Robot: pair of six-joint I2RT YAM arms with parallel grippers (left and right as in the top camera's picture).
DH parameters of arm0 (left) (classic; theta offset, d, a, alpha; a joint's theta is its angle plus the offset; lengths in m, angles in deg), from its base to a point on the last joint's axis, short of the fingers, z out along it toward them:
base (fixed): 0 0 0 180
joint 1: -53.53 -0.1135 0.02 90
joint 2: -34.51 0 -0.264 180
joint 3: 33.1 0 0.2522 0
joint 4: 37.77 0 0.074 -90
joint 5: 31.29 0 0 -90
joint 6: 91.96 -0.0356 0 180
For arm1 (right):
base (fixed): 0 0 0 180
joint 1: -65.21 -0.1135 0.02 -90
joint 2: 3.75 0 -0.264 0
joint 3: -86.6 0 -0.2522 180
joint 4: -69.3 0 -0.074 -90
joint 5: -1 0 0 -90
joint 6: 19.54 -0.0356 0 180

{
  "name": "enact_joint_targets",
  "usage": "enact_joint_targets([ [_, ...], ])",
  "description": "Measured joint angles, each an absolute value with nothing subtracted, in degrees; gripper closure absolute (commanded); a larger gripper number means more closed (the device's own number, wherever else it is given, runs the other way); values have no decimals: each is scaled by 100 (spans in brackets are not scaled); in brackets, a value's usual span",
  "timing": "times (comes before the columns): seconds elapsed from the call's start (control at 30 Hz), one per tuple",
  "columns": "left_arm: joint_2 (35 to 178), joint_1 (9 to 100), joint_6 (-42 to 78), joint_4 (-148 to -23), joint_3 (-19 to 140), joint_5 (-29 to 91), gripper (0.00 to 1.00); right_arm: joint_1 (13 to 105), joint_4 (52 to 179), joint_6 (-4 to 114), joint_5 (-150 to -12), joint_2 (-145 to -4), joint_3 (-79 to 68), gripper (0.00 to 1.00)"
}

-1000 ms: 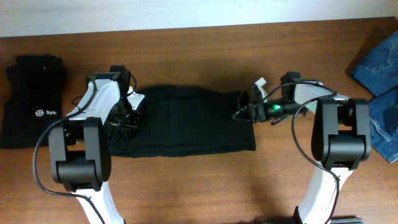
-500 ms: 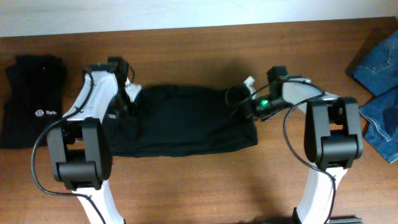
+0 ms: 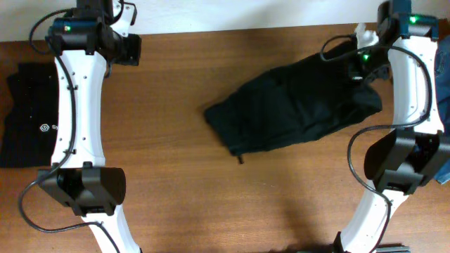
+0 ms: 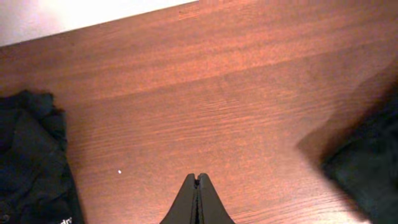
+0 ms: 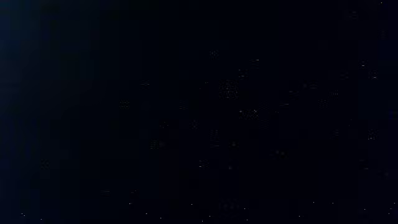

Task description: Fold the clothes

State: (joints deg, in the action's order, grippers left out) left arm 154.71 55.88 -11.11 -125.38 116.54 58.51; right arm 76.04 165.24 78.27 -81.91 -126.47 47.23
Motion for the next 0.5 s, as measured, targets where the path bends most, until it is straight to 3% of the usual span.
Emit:
enact_joint_targets([
  [0.5, 15473, 5553, -1108, -12763, 11654, 5851, 99, 5111, 16193, 7173, -9076, -13088, 4666, 96],
])
